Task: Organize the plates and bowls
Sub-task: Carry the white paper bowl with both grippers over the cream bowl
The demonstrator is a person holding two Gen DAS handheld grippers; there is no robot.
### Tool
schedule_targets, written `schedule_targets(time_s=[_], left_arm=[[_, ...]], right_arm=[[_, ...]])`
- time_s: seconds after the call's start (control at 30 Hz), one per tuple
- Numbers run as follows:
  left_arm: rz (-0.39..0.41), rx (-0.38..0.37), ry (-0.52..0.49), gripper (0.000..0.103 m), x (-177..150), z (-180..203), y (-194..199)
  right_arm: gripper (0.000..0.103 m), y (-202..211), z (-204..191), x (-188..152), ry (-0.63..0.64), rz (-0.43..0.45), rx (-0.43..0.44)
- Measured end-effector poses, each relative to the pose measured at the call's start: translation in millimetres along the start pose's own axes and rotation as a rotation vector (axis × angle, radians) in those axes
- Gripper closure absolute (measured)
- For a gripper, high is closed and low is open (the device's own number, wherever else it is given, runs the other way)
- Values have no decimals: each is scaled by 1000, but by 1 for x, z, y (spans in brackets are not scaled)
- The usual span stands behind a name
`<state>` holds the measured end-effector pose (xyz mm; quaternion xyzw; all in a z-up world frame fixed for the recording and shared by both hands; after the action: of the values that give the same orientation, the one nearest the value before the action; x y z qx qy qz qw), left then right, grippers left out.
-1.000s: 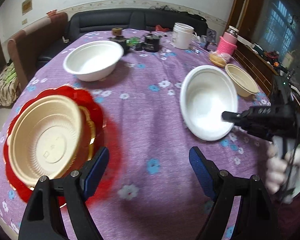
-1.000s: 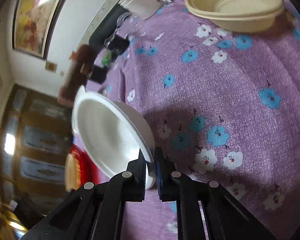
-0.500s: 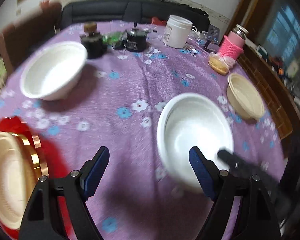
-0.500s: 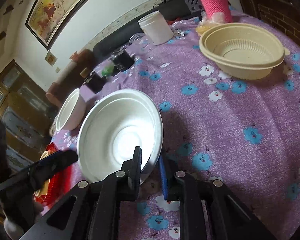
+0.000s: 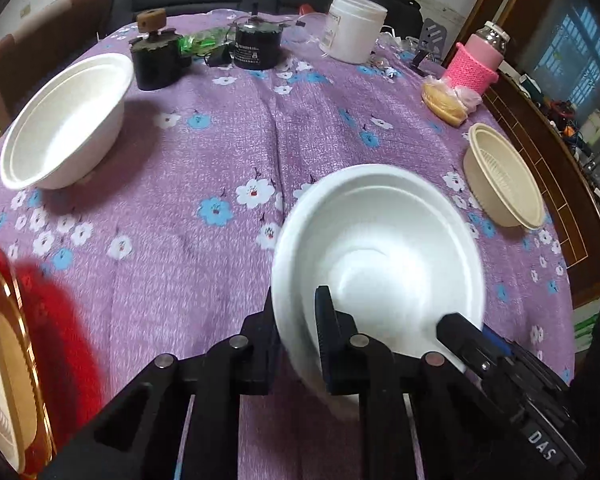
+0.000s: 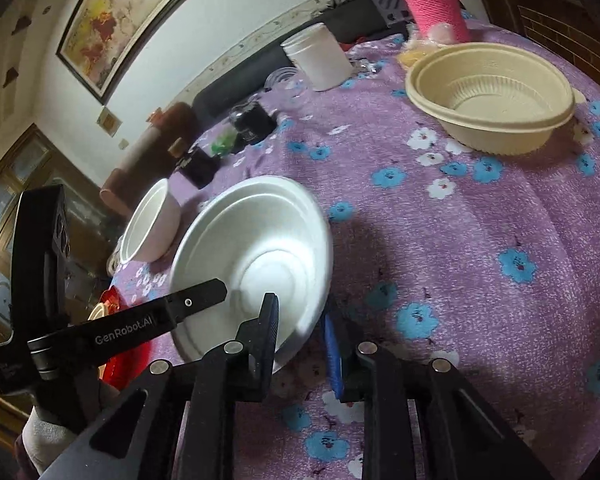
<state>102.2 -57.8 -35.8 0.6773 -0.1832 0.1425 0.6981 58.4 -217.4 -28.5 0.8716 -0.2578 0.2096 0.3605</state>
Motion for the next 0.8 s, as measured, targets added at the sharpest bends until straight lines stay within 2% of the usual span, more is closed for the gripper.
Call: schedule_targets(time_s=[0.13,0.4,0.57,0.8], left_arm=[[46,-1,-2,87,-6,-7,23],[109,-39,65,87,-26,-54,74],[194,21,114,78,-36,-106,112],[249,128,249,77,-58,-197,133]], right_arm=[[81,0,-15,-2,68,7,7],[81,4,-64,-17,128,-2,119],[81,-8,-124,-31,199,-40,169],[80,-57,-208,-56,335,-136,199]])
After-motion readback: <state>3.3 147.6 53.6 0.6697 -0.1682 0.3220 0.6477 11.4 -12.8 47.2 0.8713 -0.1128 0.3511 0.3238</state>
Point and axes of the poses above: each gripper's, at about its wrist camera, not at the fingertips, and y roughly against the way its jaws point, z to its right, x to its top, the point moved 8 cm from there along -y, roughly the way its jaws point, and after that the axes turned 12 degrees about x, right-handed, at the moved point
